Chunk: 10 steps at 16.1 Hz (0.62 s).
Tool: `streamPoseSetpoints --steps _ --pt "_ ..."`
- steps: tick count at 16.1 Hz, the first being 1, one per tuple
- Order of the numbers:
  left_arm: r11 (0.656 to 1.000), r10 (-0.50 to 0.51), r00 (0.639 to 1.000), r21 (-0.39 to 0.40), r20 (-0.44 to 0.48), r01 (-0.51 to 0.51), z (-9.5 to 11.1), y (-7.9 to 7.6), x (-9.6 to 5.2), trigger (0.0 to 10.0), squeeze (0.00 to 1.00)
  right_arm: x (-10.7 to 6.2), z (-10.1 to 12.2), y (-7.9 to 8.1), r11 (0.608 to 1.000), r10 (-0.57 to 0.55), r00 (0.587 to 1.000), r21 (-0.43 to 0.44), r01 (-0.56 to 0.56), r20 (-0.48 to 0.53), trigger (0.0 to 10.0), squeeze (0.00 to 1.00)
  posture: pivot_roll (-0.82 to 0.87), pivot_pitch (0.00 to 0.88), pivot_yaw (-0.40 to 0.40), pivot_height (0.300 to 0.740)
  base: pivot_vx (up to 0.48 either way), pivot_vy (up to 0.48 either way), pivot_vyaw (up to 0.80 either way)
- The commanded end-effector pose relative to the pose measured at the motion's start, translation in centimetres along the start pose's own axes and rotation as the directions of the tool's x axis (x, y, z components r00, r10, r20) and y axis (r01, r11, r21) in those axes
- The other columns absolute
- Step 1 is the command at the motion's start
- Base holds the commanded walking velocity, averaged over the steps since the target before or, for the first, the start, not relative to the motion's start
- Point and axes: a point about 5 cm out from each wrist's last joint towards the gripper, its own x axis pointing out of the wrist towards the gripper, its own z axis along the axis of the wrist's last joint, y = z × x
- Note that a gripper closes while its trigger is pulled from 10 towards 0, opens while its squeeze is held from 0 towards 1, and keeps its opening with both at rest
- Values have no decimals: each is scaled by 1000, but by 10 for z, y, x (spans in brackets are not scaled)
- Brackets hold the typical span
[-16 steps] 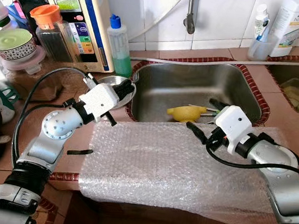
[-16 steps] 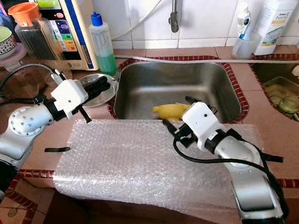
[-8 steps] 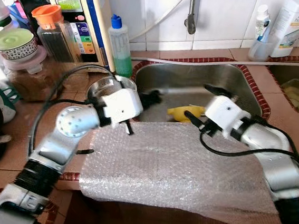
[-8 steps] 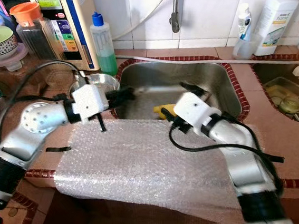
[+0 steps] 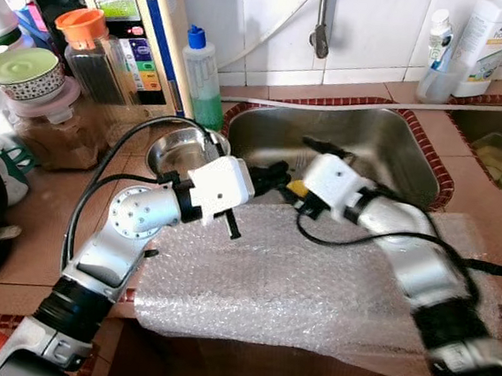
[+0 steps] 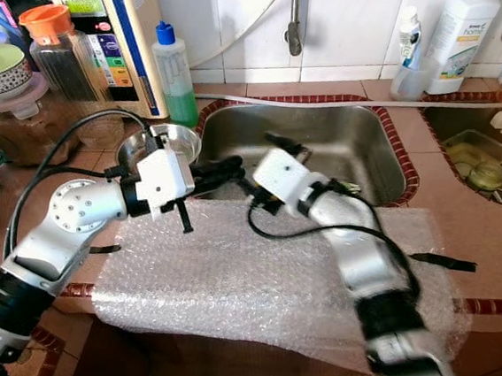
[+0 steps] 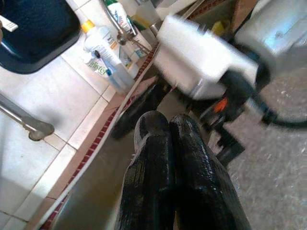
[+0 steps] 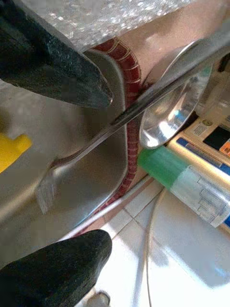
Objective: Kitchen organization
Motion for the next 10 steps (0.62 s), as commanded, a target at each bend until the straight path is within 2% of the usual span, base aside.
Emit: streamPoseSetpoints --steps 1,2,5,10 --pt "1000 -10 1000 6 6 10 4 0 -1 0 0 7 4 3 1000 16 1000 -15 -16 17 4039 0 -304 101 176 740 0 0 0" --pt "1000 -9 1000 1 5 9 5 -1 -2 0 0 11 1 5 1000 24 1000 -8 -24 19 0 0 -303 102 175 740 0 0 0" --pt "1000 -6 1000 -5 -1 6 4 -3 -2 0 0 14 -1 8 1000 19 999 16 -20 37 0 0 -294 103 169 740 0 0 0" --pt "1000 11 1000 -15 -13 -11 3 -4 -4 0 0 19 0 27 995 96 993 5 -97 68 0 0 -294 109 166 740 0 0 0"
